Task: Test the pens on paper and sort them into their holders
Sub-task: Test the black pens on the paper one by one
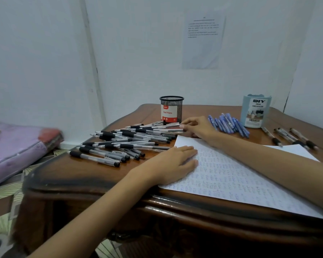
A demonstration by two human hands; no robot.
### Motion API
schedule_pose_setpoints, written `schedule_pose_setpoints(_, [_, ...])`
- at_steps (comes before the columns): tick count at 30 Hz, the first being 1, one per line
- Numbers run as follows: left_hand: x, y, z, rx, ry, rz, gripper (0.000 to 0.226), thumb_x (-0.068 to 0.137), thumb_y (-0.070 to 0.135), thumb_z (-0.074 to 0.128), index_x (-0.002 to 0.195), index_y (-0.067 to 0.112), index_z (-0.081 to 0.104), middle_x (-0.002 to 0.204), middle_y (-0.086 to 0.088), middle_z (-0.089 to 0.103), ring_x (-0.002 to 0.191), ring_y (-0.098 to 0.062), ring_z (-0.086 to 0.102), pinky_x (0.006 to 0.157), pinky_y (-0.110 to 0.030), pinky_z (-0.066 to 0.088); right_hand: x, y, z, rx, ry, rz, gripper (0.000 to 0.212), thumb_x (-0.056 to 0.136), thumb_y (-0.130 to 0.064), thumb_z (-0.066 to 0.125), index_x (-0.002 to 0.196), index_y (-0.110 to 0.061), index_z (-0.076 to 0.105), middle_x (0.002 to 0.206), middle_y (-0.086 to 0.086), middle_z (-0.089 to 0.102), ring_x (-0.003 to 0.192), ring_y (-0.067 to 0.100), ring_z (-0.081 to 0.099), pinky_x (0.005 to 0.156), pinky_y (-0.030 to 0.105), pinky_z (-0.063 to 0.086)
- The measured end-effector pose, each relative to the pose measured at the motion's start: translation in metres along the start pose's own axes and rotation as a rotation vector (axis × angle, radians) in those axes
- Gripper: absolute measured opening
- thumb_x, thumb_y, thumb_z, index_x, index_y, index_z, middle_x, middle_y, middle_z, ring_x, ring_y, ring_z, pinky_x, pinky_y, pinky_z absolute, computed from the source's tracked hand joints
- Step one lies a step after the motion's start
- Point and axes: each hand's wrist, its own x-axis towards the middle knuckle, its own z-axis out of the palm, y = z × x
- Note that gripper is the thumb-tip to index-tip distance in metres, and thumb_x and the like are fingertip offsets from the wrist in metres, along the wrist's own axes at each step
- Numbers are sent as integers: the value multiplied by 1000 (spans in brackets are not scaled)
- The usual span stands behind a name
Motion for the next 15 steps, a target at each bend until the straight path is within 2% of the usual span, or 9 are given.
schedule_pose_setpoints(4, [-1, 0, 0, -6, -2, -4, 52, 101, 40, 28, 149, 22, 21, 156, 6, 17, 142, -9, 15, 111, -21, 9, -5, -4, -25, 288, 199, 68, 4, 90, -19, 61, 88, -18, 64, 83, 2, 65, 49, 5, 50, 39, 12, 39])
schedule_pose_setpoints(6, [0, 0, -1, -4, -13, -9, 52, 100, 40, 28, 149, 23, 20, 156, 7, 17, 142, -9, 15, 111, -22, 9, -6, -5, -42, 479, 315, 97, 14, 96, -19, 49, 84, -15, 54, 77, 3, 67, 37, 5, 50, 32, 14, 35])
schedule_pose_setpoints(8, [0, 0, -1, -4, -17, -10, 52, 100, 41, 28, 149, 23, 20, 156, 7, 17, 142, -9, 16, 111, -22, 9, -11, -4, -61, 589, 391, 100, 16, 99, -18, 36, 89, -9, 44, 70, 4, 71, 31, 9, 48, 29, 15, 31])
schedule_pose_setpoints(10, [0, 1, -1, -5, -16, -10, 53, 100, 41, 28, 149, 23, 21, 156, 7, 17, 142, -8, 16, 111, -22, 9, -20, 2, -77, 582, 446, 127, 22, 100, -18, 29, 86, -8, 42, 66, 7, 68, 28, 8, 45, 28, 14, 27])
schedule_pose_setpoints(12, [1, 2, -1, -2, -16, -7, 52, 100, 41, 28, 149, 23, 21, 156, 8, 17, 141, -8, 16, 108, -19, 9, -34, 10, -86, 517, 477, 196, 31, 102, -20, 31, 76, -11, 44, 64, 7, 58, 25, 4, 40, 27, 13, 26])
schedule_pose_setpoints(15, [1, 1, -2, -1, -24, -10, 52, 100, 40, 28, 149, 24, 20, 155, 8, 18, 141, -7, 16, 101, -14, 8, -46, 24, -92, 486, 429, 287, 34, 102, -28, 35, 72, -14, 44, 60, 5, 45, 25, 2, 35, 28, 12, 25])
